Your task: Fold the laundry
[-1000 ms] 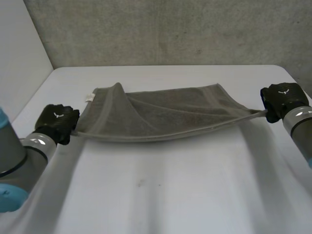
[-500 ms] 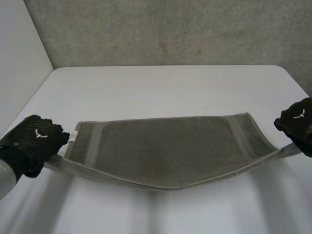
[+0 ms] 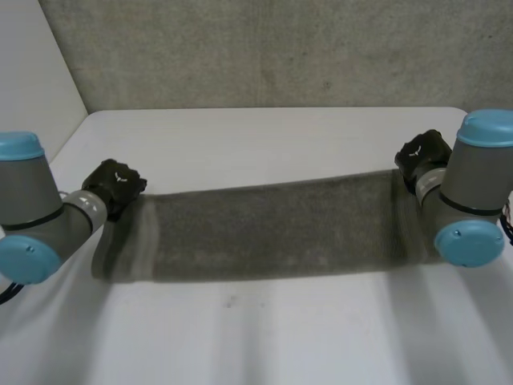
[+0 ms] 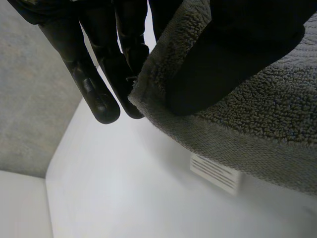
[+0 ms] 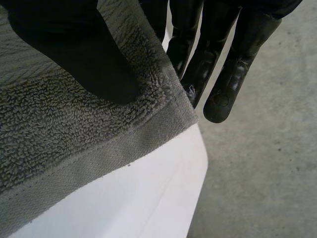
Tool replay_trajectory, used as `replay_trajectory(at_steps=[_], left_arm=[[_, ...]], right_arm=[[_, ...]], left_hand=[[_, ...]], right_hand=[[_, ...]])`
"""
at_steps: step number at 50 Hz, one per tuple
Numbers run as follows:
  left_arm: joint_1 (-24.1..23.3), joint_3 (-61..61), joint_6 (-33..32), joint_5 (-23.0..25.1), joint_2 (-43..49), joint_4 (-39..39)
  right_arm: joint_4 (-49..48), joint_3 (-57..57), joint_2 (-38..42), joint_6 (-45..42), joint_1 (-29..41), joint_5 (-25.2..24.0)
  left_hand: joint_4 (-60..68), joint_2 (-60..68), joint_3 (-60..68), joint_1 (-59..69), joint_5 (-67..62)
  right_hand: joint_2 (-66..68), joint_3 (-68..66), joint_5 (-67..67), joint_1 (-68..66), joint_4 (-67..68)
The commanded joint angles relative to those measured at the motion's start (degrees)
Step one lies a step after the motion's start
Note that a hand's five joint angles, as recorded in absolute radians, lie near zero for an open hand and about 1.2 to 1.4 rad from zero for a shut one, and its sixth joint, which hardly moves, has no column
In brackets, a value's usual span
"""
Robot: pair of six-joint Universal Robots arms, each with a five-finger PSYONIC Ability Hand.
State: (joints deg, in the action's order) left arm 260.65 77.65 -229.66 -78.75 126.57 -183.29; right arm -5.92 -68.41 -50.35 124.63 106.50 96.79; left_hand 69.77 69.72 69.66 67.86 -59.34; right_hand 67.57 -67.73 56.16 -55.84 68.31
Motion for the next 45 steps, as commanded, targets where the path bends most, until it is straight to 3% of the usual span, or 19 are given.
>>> replay_trajectory(at_steps=[1, 5, 6, 7, 8, 9, 10, 18, 25, 28, 30, 38, 45], left_arm=[[-1.37, -7.15, 0.62, -2.1, 4.65, -0.49], [-1.81, -8.39, 0.88, -2.46, 6.06, -0.57], [-1.9, -8.57, 1.05, -2.46, 6.5, -0.57], [-1.98, -8.57, 1.06, -2.55, 6.67, -0.57], [-1.98, -8.57, 1.06, -2.55, 6.68, -0.57], [-2.24, -8.57, 0.97, -2.9, 6.76, -0.57], [-2.25, -8.57, 0.97, -2.9, 6.76, -0.57], [-2.51, -8.48, 4.13, -2.99, 4.48, -0.49], [-1.11, -1.56, 16.85, -2.55, -7.18, -0.57], [-0.14, 2.75, 21.86, -2.46, -12.72, -0.66], [0.21, 5.29, 24.67, -2.37, -15.01, -0.75], [0.3, 16.81, 35.49, -2.29, -23.55, -3.82], [0.3, 24.57, 38.23, -2.28, -25.14, -11.21]], right_arm=[[-2.87, 4.25, 4.56, -0.35, 0.99, 0.68], [-3.13, 5.66, 6.14, -0.18, 0.99, 0.69], [-3.31, 5.66, 6.23, 0.09, 0.99, 0.6], [-3.31, 5.66, 6.23, 0.09, 0.99, 0.59], [-3.75, 5.66, 6.49, 0.26, 0.99, 0.86], [-3.75, 5.66, 6.49, 0.26, 0.99, 0.86], [-4.18, 5.66, 6.75, 0.35, 0.99, 0.95], [-4.19, 3.47, 3.35, 3.15, 0.81, 2.61], [-3.93, -3.92, -7.39, 11.95, 0.28, 1.74], [-2.87, -8.05, -12.4, 16.08, 0.37, -0.9], [1.41, -12.08, -16.08, 18.62, 0.28, -5.27], [13.03, -19.81, -19.52, 21.53, -6.03, -11.97], [9.19, -26.58, -19.96, 21.71, -10.78, -15.83]], left_hand=[[10.23, 10.28, 10.34, 12.14, -10.66], [10.23, 10.28, 10.34, 12.14, -10.66], [10.23, 10.28, 10.34, 12.14, -10.66], [-12.9, -12.84, -12.79, -10.99, 12.47], [-13.13, -13.08, -13.02, -11.22, 12.7], [-57.93, -57.87, -57.82, -56.02, 57.5], [-58.38, -58.32, -58.26, -56.46, 57.95], [-59.77, -59.72, -59.66, -57.86, 59.34], [-59.77, -59.72, -59.66, -57.86, 59.34], [-59.77, -59.72, -59.66, -57.86, 59.34], [-59.77, -59.72, -59.66, -57.86, 59.34], [-59.77, -59.72, -59.66, -57.86, 59.34], [-59.77, -59.72, -59.66, -57.86, 59.34]], right_hand=[[12.43, -12.27, 13.84, -24.16, 11.69], [12.43, -12.27, 13.84, -24.16, 11.69], [2.16, -2.0, 3.57, -13.9, 1.42], [2.06, -1.9, 3.47, -13.8, 1.32], [-43.57, 43.73, -42.16, 31.83, -44.31], [-44.03, 44.19, -42.61, 32.29, -44.76], [-57.57, 57.73, -56.16, 45.84, -58.31], [-57.57, 57.73, -56.16, 45.84, -58.31], [-57.57, 57.73, -56.16, 45.84, -58.31], [-57.57, 57.73, -56.16, 45.84, -58.31], [-57.57, 57.73, -56.16, 45.84, -58.31], [-53.3, 53.46, -51.89, 41.57, -54.04], [-38.99, 39.15, -37.58, 27.25, -39.73]])
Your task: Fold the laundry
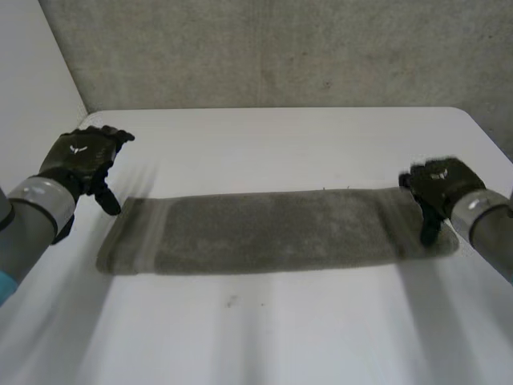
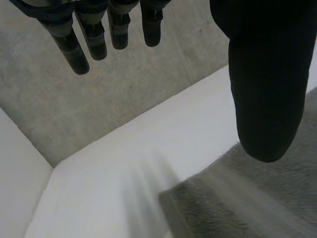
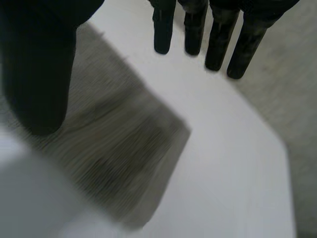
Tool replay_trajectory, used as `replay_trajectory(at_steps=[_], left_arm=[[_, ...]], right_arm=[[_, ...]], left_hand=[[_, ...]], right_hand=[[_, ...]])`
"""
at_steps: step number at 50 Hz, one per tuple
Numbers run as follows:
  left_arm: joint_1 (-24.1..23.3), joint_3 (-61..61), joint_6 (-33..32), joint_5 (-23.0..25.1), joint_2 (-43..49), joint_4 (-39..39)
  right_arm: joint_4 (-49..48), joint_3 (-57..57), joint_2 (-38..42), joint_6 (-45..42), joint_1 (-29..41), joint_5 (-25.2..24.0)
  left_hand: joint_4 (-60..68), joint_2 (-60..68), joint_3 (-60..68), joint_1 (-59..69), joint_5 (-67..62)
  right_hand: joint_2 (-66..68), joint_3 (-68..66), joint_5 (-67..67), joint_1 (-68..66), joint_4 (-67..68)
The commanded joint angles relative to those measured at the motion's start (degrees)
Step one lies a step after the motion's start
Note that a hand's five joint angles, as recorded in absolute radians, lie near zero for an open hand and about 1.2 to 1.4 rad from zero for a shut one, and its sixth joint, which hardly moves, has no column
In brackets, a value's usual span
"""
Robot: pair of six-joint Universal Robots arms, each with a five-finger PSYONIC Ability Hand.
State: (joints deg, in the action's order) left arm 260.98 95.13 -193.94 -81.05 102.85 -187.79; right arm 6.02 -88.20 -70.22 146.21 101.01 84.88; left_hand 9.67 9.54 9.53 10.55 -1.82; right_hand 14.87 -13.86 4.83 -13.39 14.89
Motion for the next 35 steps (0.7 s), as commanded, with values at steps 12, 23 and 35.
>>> replay_trajectory(at_steps=[12, 23, 35], left_arm=[[-0.91, 11.04, 2.16, -0.78, -1.43, -12.25], [-0.39, 11.57, 2.16, -0.51, -1.43, -12.34], [-0.12, 11.65, 2.16, -0.43, -1.34, -12.34]], right_arm=[[-15.25, -12.7, 2.37, -0.13, -10.66, -8.32], [-16.3, -12.26, 5.88, -0.75, -10.84, -8.15], [-21.83, -11.12, 7.56, -3.55, -11.62, -6.31]], left_hand=[[0.33, 0.46, 0.47, -0.55, 1.82], [0.33, 0.46, 0.47, -0.55, 1.82], [0.33, 0.46, 0.47, -0.55, 1.82]], right_hand=[[20.44, -21.45, 20.48, -21.92, 20.43], [26.32, -27.32, 26.35, -27.79, 26.3], [65.13, -66.14, 65.17, -66.61, 65.11]])
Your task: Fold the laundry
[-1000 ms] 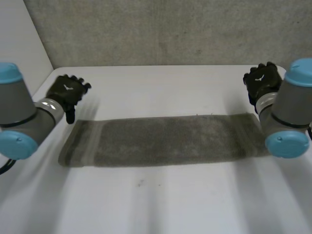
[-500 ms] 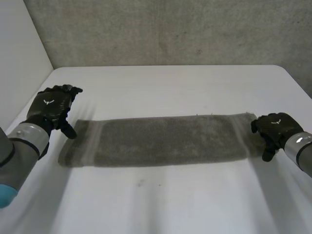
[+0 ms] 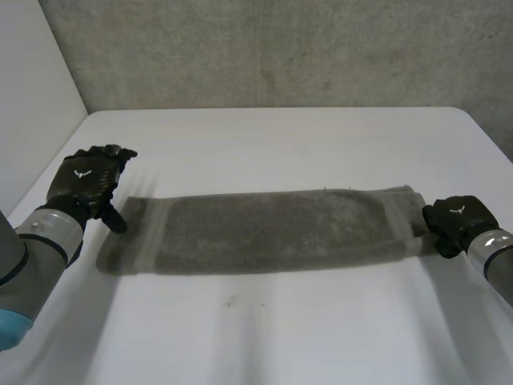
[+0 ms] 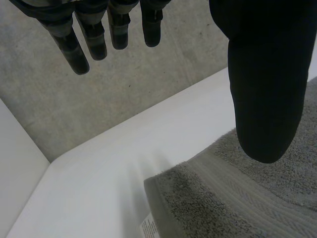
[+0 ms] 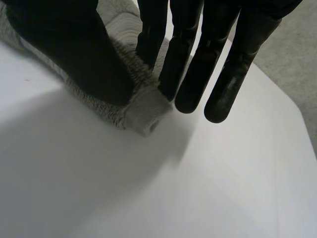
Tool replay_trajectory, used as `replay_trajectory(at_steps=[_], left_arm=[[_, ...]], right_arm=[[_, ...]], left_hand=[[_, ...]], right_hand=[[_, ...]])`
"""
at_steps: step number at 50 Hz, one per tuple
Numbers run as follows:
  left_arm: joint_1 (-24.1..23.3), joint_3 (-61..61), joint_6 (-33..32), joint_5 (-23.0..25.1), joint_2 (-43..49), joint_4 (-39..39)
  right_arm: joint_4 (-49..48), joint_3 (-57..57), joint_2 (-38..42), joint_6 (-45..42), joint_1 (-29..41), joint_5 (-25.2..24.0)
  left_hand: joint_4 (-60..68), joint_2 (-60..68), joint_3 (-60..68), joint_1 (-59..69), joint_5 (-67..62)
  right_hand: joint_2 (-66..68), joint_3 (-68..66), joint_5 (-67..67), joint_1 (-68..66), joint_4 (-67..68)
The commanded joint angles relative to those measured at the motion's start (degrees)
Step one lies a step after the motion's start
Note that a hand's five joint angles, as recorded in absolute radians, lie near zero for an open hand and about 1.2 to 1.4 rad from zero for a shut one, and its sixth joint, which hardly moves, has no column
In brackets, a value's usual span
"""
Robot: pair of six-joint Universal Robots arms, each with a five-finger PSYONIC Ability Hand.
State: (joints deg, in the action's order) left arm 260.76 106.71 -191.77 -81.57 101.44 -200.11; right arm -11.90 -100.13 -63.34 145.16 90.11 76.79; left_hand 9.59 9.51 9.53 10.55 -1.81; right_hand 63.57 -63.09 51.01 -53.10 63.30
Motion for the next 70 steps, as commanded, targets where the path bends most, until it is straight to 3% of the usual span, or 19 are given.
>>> replay_trajectory(at_steps=[1, 9, 16, 20, 21, 23, 26, 27, 34, 44, 46, 47, 48, 49, 53, 57, 62, 64, 70], left_arm=[[0.01, 0.08, 0.08, 0.1, 0.08, -0.01], [-0.08, -0.01, 0.08, -0.08, -0.1, -0.01], [-0.08, 0.08, 0.35, -0.17, -0.54, -0.01], [-0.08, 0.08, 0.44, -0.17, -1.07, 0.07], [-0.17, 0.08, 0.44, -0.17, -1.33, 0.07], [-0.08, 0.08, 0.44, -0.17, -1.42, 0.07], [-0.17, 0.26, 0.44, -0.17, -1.51, 0.07], [-0.17, 0.52, 0.44, -0.17, -1.59, 0.07], [-0.78, 1.13, 0.35, -0.17, -1.59, -0.01], [-2.28, 2.37, 0.17, -0.08, -1.59, -0.1], [-2.63, 2.54, 0.17, -0.08, -1.59, -0.28], [-2.8, 2.63, 0.17, -0.08, -1.59, -0.45], [-3.15, 2.63, 0.17, -0.08, -1.59, -0.45], [-3.16, 2.63, 0.17, -0.08, -1.59, -0.45], [-4.29, 3.42, 0.17, 0.01, -1.51, -0.8], [-5.09, 3.69, 0.17, 0.01, -1.51, -0.8], [-7.19, 3.69, 0.17, 0.01, -1.42, -0.89], [-7.55, 3.69, 0.17, 0.01, -1.42, -0.89], [-8.34, 3.69, 0.17, -0.08, -1.42, -0.89]], right_arm=[[-4.79, 0.99, 0.85, -4.51, -1.51, 3.26], [-7.26, 4.41, 0.06, -17.61, -8.62, 14.51], [-7.53, 6.7, -4.68, -14.55, -5.03, 14.44], [-7.17, 9.06, -9.86, -8.68, 5.12, 12.26], [-7.17, 9.07, -9.87, -8.66, 5.16, 12.24], [-7.09, 11.0, -10.05, -7.7, 14.43, 8.84], [-7.17, 12.41, -9.0, -7.96, 23.31, 5.41], [-7.17, 12.41, -8.99, -7.96, 23.36, 5.39], [-6.56, 18.99, 3.64, -9.01, 41.79, 2.14], [-6.21, 21.12, 14.12, -8.93, 50.24, 1.7], [-6.21, 20.77, 14.12, -8.75, 50.25, 2.05], [-6.29, 20.41, 13.69, -8.75, 50.16, 2.66], [-6.29, 20.41, 13.68, -8.75, 50.16, 2.66], [-6.21, 20.15, 12.81, -8.4, 49.82, 3.71], [-4.54, 18.49, 6.24, -4.55, 46.49, 10.38], [-2.44, 15.68, 1.67, 1.59, 40.79, 12.5], [0.82, 10.13, -3.81, 10.94, 33.55, 10.14], [2.75, 5.32, -5.99, 14.44, 27.52, 7.34], [2.76, -2.44, -7.23, 16.56, 20.72, 3.63]], left_hand=[[0.41, 0.49, 0.47, -0.55, 1.81], [0.41, 0.49, 0.47, -0.55, 1.81], [0.41, 0.49, 0.47, -0.55, 1.81], [0.41, 0.49, 0.47, -0.55, 1.81], [0.41, 0.49, 0.47, -0.55, 1.81], [0.41, 0.49, 0.47, -0.55, 1.81], [0.41, 0.49, 0.47, -0.55, 1.81], [0.41, 0.49, 0.47, -0.55, 1.81], [0.41, 0.49, 0.47, -0.55, 1.81], [0.41, 0.49, 0.47, -0.55, 1.81], [0.41, 0.49, 0.47, -0.55, 1.81], [0.41, 0.49, 0.47, -0.55, 1.81], [0.41, 0.49, 0.47, -0.55, 1.81], [0.41, 0.49, 0.47, -0.55, 1.81], [0.41, 0.49, 0.47, -0.55, 1.81], [0.41, 0.49, 0.47, -0.55, 1.81], [0.41, 0.49, 0.47, -0.55, 1.81], [0.41, 0.49, 0.47, -0.55, 1.81], [0.41, 0.49, 0.47, -0.55, 1.81]], right_hand=[[16.43, -16.91, 18.99, -26.9, 16.7], [16.43, -16.91, 18.99, -26.9, 16.7], [16.43, -16.91, 18.99, -26.9, 16.7], [16.43, -16.91, 18.99, -26.9, 16.7], [16.43, -16.91, 18.99, -26.9, 16.7], [16.43, -16.91, 18.99, -26.9, 16.7], [16.43, -16.91, 18.99, -26.9, 16.7], [16.43, -16.91, 18.99, -26.9, 16.7], [16.43, -16.91, 18.99, -26.9, 16.7], [16.43, -16.91, 18.99, -26.9, 16.7], [11.0, -11.48, 13.56, -21.46, 11.26], [-22.2, 21.72, -19.64, 11.73, -21.93], [-22.53, 22.05, -19.97, 12.06, -22.26], [-53.57, 53.09, -51.01, 43.1, -53.3], [-53.57, 53.09, -51.01, 43.1, -53.3], [-53.57, 53.09, -51.01, 43.1, -53.3], [-53.57, 53.09, -51.01, 43.1, -53.3], [-53.57, 53.09, -51.01, 43.1, -53.3], [-53.57, 53.09, -51.01, 43.1, -53.3]])
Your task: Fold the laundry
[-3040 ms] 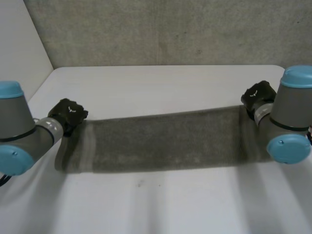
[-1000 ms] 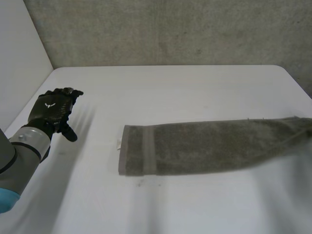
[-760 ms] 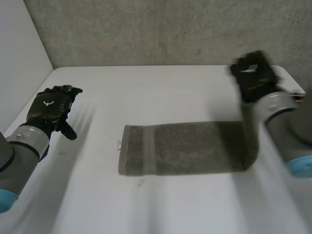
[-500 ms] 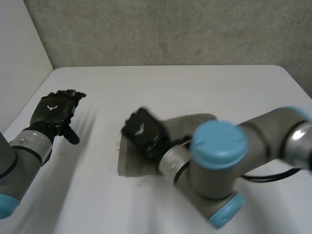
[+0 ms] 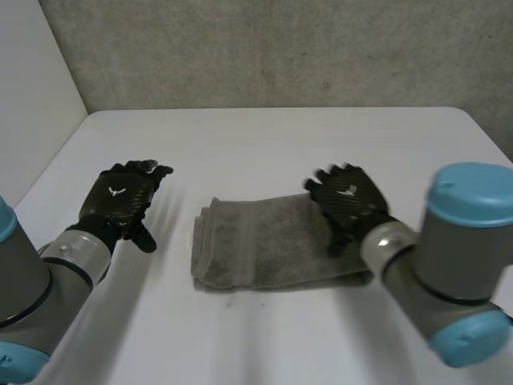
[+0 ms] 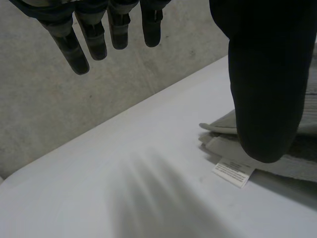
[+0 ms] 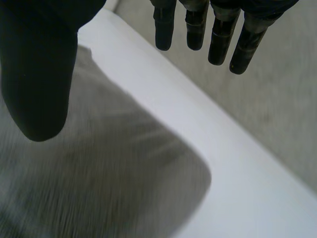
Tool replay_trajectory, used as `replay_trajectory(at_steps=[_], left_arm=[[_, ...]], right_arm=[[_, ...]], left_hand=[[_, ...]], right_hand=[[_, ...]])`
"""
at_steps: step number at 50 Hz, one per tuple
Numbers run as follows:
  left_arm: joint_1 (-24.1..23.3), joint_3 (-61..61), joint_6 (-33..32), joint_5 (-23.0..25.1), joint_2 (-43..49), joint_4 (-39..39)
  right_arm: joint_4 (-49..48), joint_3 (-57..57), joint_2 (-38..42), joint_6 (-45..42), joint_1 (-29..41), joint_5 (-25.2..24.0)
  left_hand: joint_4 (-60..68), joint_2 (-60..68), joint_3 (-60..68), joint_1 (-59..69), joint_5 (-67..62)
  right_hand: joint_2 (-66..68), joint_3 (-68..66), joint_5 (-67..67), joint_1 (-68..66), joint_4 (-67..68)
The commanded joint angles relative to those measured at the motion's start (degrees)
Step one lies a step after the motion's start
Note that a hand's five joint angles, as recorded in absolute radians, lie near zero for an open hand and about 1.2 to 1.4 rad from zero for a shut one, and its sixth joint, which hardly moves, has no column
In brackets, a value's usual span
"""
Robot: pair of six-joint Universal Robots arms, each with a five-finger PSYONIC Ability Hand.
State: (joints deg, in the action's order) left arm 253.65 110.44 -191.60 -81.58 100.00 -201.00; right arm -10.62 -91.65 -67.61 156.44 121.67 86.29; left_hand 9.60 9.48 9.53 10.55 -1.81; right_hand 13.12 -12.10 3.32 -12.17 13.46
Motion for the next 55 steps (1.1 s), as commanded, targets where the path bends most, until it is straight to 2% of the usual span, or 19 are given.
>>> replay_trajectory(at_steps=[1, 5, 7, 8, 9, 10, 11, 14, 18, 23, 27, 30, 33, 39, 41, 42, 43, 48, 55], left_arm=[[-1.23, -0.05, 0.0, -0.07, 0.02, 0.0], [-1.32, 0.03, 0.0, -0.07, 0.19, 0.0], [-1.32, 0.03, 0.0, -0.07, 0.28, 0.0], [-1.32, 0.03, 0.0, -0.07, 0.46, -0.09], [-1.32, 0.03, 0.0, -0.07, 0.46, -0.09], [-1.32, 0.03, 0.0, -0.07, 0.46, -0.09], [-1.32, 0.03, 0.0, -0.07, 0.37, 0.0], [-1.32, 0.03, 0.0, -0.07, 0.11, 0.0], [-1.4, 0.03, 0.0, -0.16, -0.07, 0.0], [-1.32, 0.03, 0.0, -0.16, -0.07, 0.0], [-1.23, 0.03, 0.09, -0.25, -0.16, 0.08], [-1.23, 0.03, 0.18, -0.34, -0.77, 0.17], [-1.05, 0.03, 0.35, -0.43, -2.26, 0.52], [-0.79, -0.05, 0.53, -0.43, -4.55, 0.79], [-0.88, -0.14, 0.53, -0.43, -4.9, 0.79], [-1.14, -0.58, 0.53, -0.43, -5.16, 0.79], [-1.14, -0.58, 0.53, -0.43, -5.17, 0.79], [-2.02, -2.95, 2.55, -0.43, -5.25, 1.23], [-7.55, -12.34, 13.43, -0.25, -1.23, 9.9]], right_arm=[[1.22, -12.92, -2.96, 5.37, -12.14, -6.83], [-0.46, -16.02, -2.87, 5.45, -13.91, -8.51], [-4.04, -17.77, -2.44, 5.45, -15.57, -8.86], [-4.06, -17.78, -2.43, 5.45, -15.58, -8.86], [-6.24, -18.04, -2.0, 5.45, -16.28, -8.95], [-6.26, -18.04, -1.99, 5.45, -16.29, -8.95], [-9.56, -18.04, -1.82, 5.45, -16.9, -8.78], [-11.79, -16.55, -2.26, 5.1, -16.46, -8.51], [-11.44, -10.83, -2.87, 5.1, -12.51, -8.07], [-8.28, -1.43, -1.56, 5.19, 0.06, -7.81], [-5.2, 4.11, 2.58, 4.31, 6.39, -7.98], [1.02, 12.61, 10.72, 0.55, 16.12, -8.25], [3.31, 14.3, 14.34, -0.87, 18.95, -8.25], [3.23, 14.04, 14.27, -0.17, 18.96, -8.16], [3.15, 13.87, 10.69, 3.15, 18.09, -7.46], [3.15, 13.87, 10.66, 3.17, 18.08, -7.46], [3.23, 13.87, 8.57, 5.78, 16.34, -6.93], [4.03, 11.59, 2.68, 16.05, 7.56, -5.44], [5.78, 8.59, -0.68, 27.25, 1.29, -5.61]], left_hand=[[0.4, 0.52, 0.47, -0.55, 1.81], [0.4, 0.52, 0.47, -0.55, 1.81], [0.4, 0.52, 0.47, -0.55, 1.81], [0.4, 0.52, 0.47, -0.55, 1.81], [0.4, 0.52, 0.47, -0.55, 1.81], [0.4, 0.52, 0.47, -0.55, 1.81], [0.4, 0.52, 0.47, -0.55, 1.81], [0.4, 0.52, 0.47, -0.55, 1.81], [0.4, 0.52, 0.47, -0.55, 1.81], [0.4, 0.52, 0.47, -0.55, 1.81], [0.4, 0.52, 0.47, -0.55, 1.81], [0.4, 0.52, 0.47, -0.55, 1.81], [0.4, 0.52, 0.47, -0.55, 1.81], [0.4, 0.52, 0.47, -0.55, 1.81], [0.4, 0.52, 0.47, -0.55, 1.81], [0.4, 0.52, 0.47, -0.55, 1.81], [0.4, 0.52, 0.47, -0.55, 1.81], [0.45, 0.57, 0.52, -0.51, 1.77], [0.95, 1.07, 1.02, 0.0, 1.26]], right_hand=[[-3.12, 2.1, -3.32, 2.17, -3.46], [3.36, -4.37, 3.15, -4.31, 3.02], [32.28, -33.29, 32.07, -33.23, 31.94], [32.45, -33.47, 32.25, -33.41, 32.12], [54.94, -55.95, 54.73, -55.89, 54.6], [55.16, -56.18, 54.96, -56.11, 54.82], [66.76, -67.78, 66.56, -67.72, 66.42], [66.88, -67.9, 66.68, -67.83, 66.54], [66.88, -67.9, 66.68, -67.83, 66.54], [66.88, -67.9, 66.68, -67.83, 66.54], [66.88, -67.9, 66.68, -67.83, 66.54], [66.88, -67.9, 66.68, -67.83, 66.54], [66.88, -67.9, 66.68, -67.83, 66.54], [64.25, -65.27, 64.05, -65.2, 63.91], [13.42, -14.43, 13.21, -14.37, 13.08], [13.12, -14.13, 12.91, -14.07, 12.78], [-3.12, 2.1, -3.32, 2.17, -3.46], [-3.12, 2.1, -3.32, 2.17, -3.46], [-3.12, 2.1, -3.32, 2.17, -3.46]])
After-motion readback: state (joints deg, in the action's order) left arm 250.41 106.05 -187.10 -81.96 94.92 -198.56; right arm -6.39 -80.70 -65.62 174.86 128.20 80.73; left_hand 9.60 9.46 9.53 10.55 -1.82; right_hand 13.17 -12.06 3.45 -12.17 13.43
